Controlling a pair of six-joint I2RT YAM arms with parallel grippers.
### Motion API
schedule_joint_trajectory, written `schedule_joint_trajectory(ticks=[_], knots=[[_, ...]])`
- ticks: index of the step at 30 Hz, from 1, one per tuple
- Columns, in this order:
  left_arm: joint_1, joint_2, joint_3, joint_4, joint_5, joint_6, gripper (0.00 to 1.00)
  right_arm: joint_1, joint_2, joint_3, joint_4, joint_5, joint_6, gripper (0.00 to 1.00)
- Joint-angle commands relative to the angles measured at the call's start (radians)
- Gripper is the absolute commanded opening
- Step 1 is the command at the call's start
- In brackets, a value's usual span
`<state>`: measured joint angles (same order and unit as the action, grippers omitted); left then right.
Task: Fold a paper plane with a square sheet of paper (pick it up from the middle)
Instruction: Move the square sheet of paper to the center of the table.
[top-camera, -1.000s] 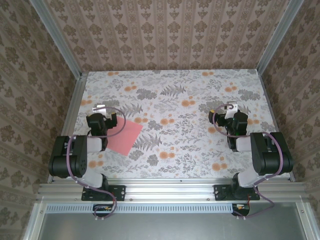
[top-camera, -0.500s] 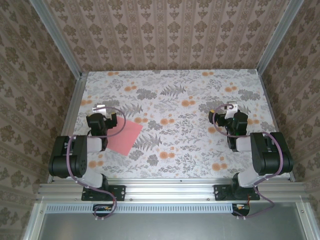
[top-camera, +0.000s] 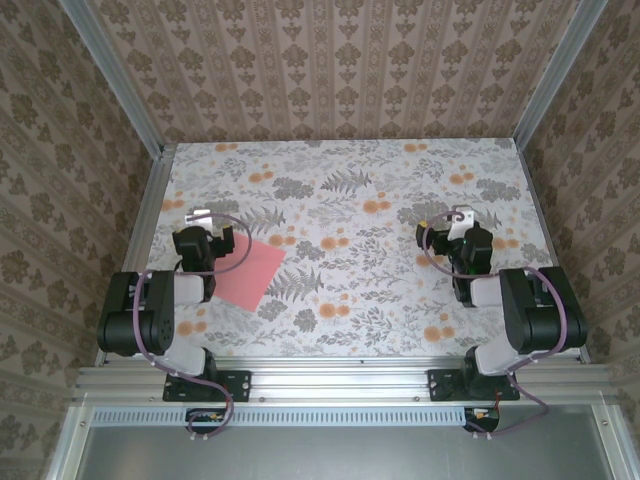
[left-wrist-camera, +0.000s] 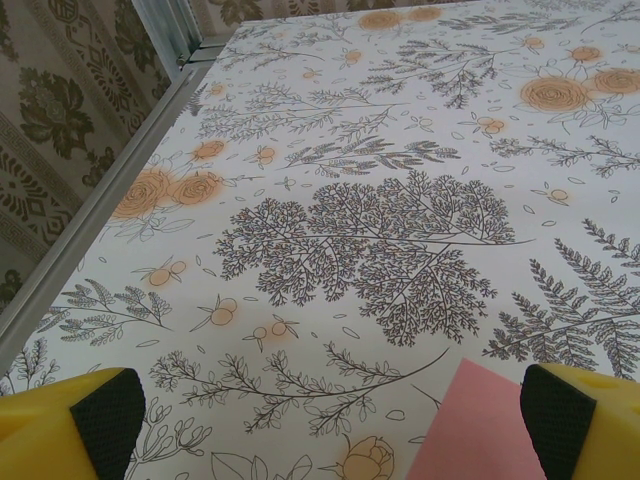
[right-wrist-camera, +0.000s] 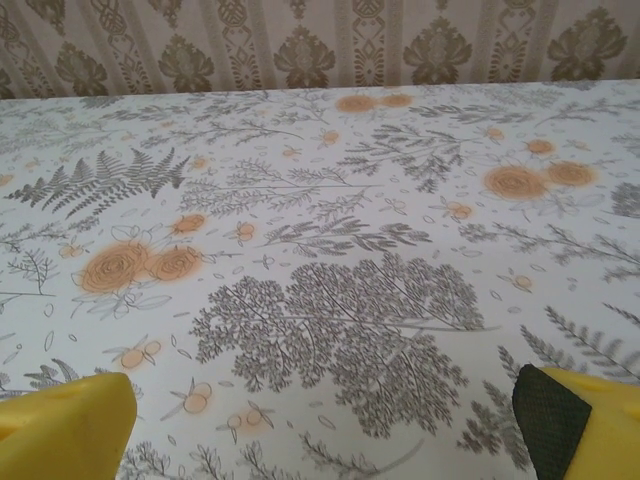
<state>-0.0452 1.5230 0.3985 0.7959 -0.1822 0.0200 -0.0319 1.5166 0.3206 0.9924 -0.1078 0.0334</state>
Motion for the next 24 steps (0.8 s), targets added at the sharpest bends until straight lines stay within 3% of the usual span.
schedule_joint_trajectory(ticks=[1, 3, 5, 10, 14, 17, 19, 22, 24], knots=[[-0.009, -0.082, 0.082, -0.168, 0.043, 0.022, 1.00, 0.003, -0.092, -0.029, 0.009, 0.052, 0.021, 1.00], [-0.008, -0.135, 0.142, -0.319, 0.048, 0.012, 1.00, 0.003, -0.168, -0.014, -0.084, 0.061, 0.031, 1.00], [-0.005, -0.223, 0.116, -0.325, 0.049, 0.000, 1.00, 0.003, -0.244, 0.001, -0.206, 0.102, 0.056, 1.00], [0.025, -0.472, 0.142, -0.535, 0.084, -0.096, 1.00, 0.003, -0.413, 0.180, -0.737, 0.136, 0.154, 1.00], [0.036, -0.614, 0.192, -0.712, 0.088, -0.209, 1.00, -0.008, -0.421, 0.408, -1.084, -0.010, 0.413, 1.00], [0.044, -0.716, 0.234, -0.888, 0.102, -0.325, 1.00, -0.009, -0.364, 0.444, -1.015, -0.376, 0.524, 1.00], [0.046, -0.791, 0.246, -1.029, 0.031, -0.488, 1.00, 0.019, -0.300, 0.463, -0.939, -0.544, 0.659, 0.97], [0.052, -0.892, 0.240, -1.268, -0.027, -0.723, 1.00, 0.180, -0.202, 0.576, -1.029, -0.552, 0.634, 0.92], [0.054, -0.947, 0.215, -1.259, 0.086, -0.685, 1.00, 0.320, -0.136, 0.660, -1.138, -0.455, 0.592, 0.90]])
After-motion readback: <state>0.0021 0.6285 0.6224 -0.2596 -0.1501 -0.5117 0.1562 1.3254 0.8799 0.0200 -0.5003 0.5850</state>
